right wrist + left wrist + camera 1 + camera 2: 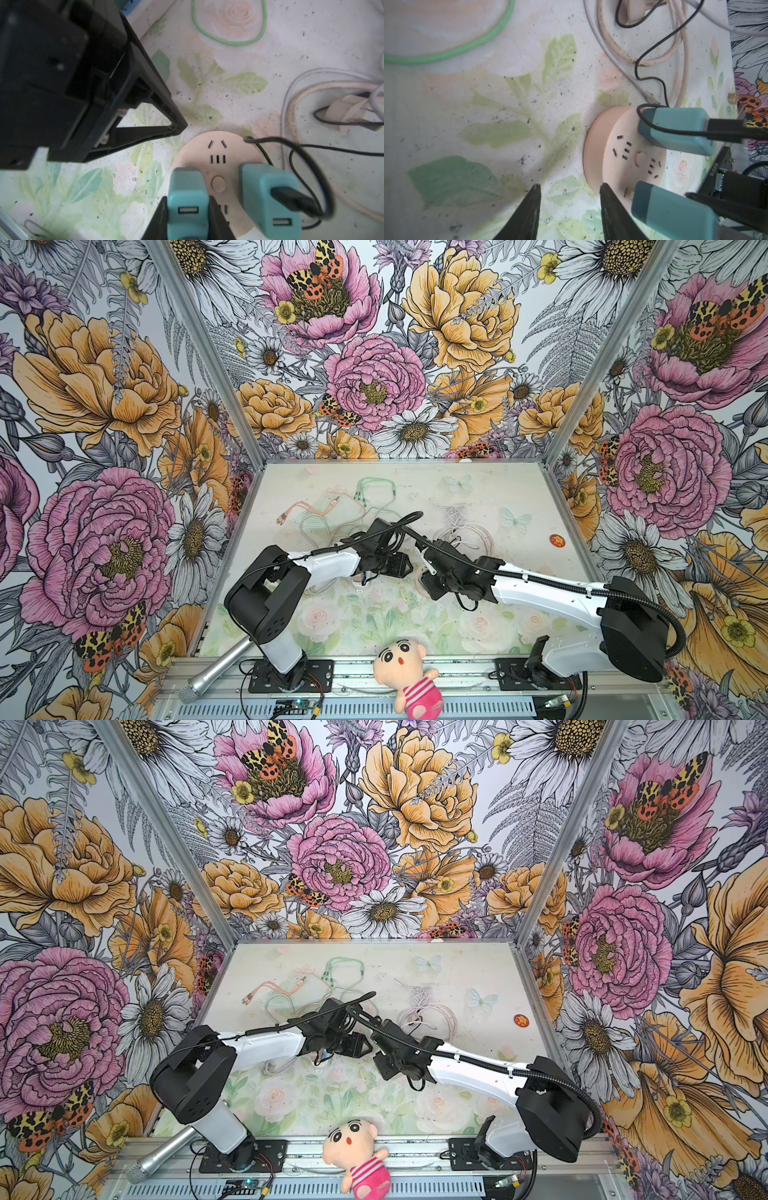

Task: Insert the plug
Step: 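Press the teal charger down into the pink socket with the right gripper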

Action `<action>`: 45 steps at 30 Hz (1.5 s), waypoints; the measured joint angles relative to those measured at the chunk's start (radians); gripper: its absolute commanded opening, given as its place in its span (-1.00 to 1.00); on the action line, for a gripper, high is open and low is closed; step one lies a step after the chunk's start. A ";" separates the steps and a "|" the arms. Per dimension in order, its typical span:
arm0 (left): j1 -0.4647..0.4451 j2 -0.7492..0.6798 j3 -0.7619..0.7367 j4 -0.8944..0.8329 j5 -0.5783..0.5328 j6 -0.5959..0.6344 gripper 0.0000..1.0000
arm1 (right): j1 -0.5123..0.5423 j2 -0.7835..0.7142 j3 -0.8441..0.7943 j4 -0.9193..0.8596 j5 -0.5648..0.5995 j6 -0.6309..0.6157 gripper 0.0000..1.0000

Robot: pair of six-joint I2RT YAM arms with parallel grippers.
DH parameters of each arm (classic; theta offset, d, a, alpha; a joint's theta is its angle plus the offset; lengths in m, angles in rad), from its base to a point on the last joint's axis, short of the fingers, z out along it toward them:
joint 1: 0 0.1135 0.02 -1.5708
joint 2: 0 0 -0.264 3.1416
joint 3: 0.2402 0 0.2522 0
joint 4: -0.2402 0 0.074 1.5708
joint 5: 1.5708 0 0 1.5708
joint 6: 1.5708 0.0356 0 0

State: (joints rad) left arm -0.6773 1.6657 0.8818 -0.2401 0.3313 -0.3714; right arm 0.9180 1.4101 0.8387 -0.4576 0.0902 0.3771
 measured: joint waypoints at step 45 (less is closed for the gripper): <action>0.015 0.053 -0.056 0.171 0.139 -0.106 -0.59 | 0.059 0.207 0.158 -0.072 0.097 0.026 -1.00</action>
State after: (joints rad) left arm -0.6624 1.7187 0.8261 -0.0692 0.4706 -0.4770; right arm 0.9768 1.6169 0.9970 -0.5293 0.1875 0.4034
